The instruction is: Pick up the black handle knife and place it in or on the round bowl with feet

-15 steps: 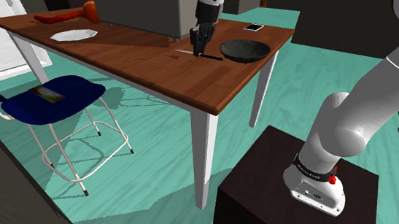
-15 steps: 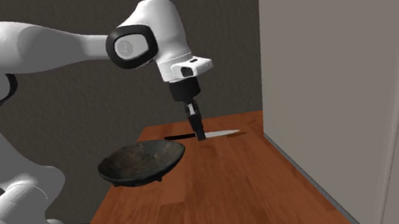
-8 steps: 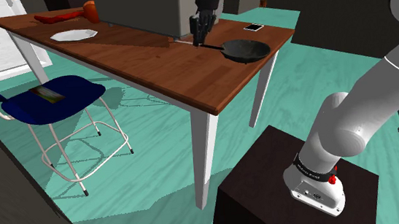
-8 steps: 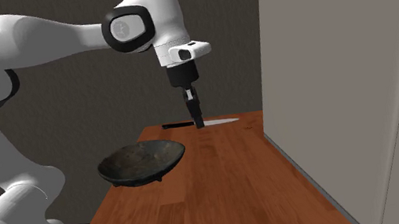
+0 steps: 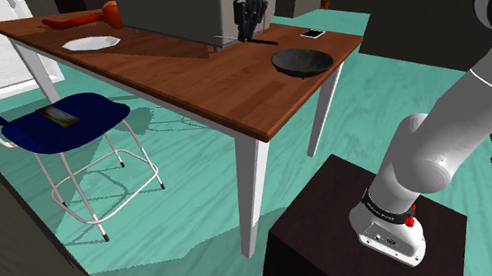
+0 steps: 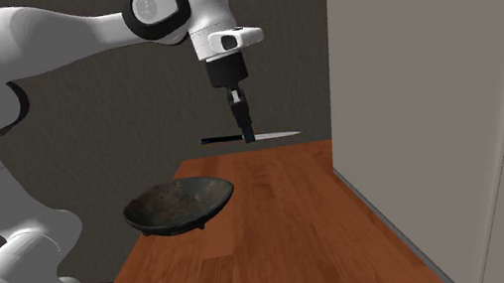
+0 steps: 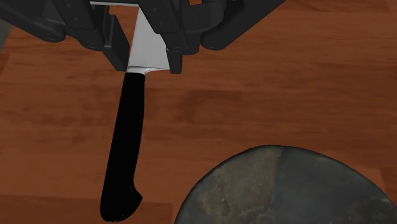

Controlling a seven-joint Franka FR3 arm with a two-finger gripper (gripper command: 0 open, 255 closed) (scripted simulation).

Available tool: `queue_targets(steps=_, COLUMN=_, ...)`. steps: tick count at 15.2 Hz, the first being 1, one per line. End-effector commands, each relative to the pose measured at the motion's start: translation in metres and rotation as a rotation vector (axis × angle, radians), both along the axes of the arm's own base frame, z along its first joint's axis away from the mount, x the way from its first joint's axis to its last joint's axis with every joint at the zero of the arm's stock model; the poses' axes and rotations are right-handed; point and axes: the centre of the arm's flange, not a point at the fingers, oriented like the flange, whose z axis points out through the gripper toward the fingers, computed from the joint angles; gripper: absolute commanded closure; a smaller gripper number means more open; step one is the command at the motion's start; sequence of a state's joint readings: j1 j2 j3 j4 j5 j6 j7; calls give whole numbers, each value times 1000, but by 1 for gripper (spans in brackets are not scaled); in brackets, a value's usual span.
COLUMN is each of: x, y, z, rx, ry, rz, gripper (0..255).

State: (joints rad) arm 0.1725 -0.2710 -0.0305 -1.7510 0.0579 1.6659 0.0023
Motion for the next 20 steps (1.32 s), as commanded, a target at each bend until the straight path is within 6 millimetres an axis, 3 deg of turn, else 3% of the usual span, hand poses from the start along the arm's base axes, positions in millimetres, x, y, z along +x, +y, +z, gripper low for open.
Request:
queue_targets(steps=1, x=1, y=0, z=10, rx=0, ry=0, rz=0, gripper=255)
queue_targets(steps=2, x=1, y=0, z=15, rx=0, ry=0, rz=0, gripper=255)
queue_targets(steps=16, x=-130, y=-130, z=28, rx=0, ry=0, rz=0, gripper=255)
queue_targets(steps=20, x=-130, y=-130, z=6, rx=0, ry=0, rz=0, gripper=255)
